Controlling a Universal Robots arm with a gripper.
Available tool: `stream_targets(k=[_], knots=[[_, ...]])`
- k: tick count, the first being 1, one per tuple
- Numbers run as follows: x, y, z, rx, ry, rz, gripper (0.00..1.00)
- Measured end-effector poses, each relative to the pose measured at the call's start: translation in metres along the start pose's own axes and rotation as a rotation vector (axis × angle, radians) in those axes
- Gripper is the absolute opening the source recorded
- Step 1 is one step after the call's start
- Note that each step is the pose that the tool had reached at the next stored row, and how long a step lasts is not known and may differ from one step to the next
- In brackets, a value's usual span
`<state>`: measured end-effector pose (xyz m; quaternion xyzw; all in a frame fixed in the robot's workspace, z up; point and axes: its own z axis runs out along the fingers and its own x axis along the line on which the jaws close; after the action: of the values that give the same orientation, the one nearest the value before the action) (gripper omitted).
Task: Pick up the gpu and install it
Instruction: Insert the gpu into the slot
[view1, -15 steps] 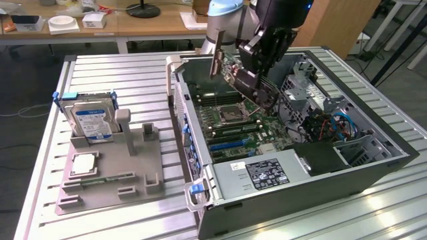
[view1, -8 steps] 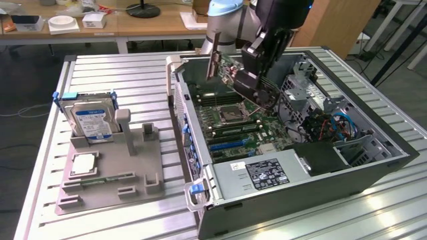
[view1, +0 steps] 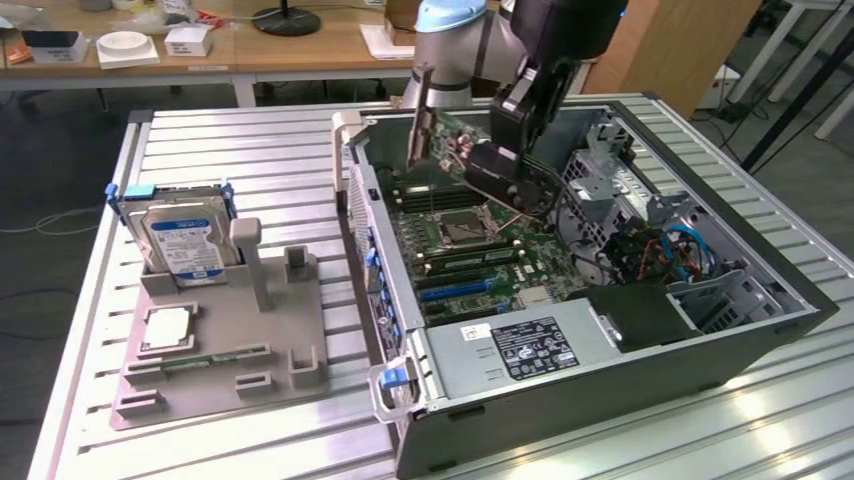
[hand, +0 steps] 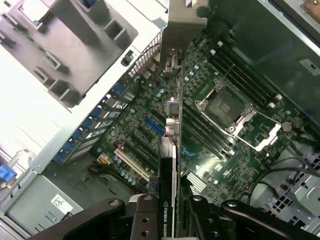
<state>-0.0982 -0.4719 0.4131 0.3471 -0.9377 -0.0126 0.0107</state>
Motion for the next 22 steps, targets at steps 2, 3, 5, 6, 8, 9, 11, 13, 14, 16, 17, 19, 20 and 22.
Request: stream_targets(k=[2,3,5,6,8,9,11,13,14,16,17,19,20,22], knots=[[-0.0001,-0.0001,0.0003,0.0003,0.0009,-0.028,0.26],[-0.0001,-0.0001,0.0005,0.0005,0.0013,-0.041,0.26],[-0.0001,-0.0001,0.0007,0.0007,0.0021,-0.068,0.26],[-0.0002,-0.0002,0.0009,0.0008,0.0025,-0.082,0.26],[-0.0002,-0.0002,0.0012,0.0011,0.0033,-0.110,0.26],[-0.0003,-0.0003,0.0013,0.0013,0.0038,-0.124,0.26],[-0.0009,-0.0008,0.0013,0.0013,0.0042,-0.147,0.26],[-0.0014,-0.0012,0.0014,0.0003,0.0036,-0.164,0.26],[-0.0016,-0.0014,0.0015,-0.0001,0.0034,-0.174,0.26],[-0.0019,-0.0016,0.0016,-0.0007,0.0032,-0.196,0.26],[-0.0021,-0.0018,0.0016,-0.0013,0.0028,-0.206,0.26],[-0.0025,-0.0021,0.0016,-0.0029,0.0008,-0.223,0.26],[-0.0026,-0.0023,0.0017,-0.0039,-0.0007,-0.230,0.26],[-0.0030,-0.0026,0.0017,-0.0062,-0.0045,-0.244,0.26]])
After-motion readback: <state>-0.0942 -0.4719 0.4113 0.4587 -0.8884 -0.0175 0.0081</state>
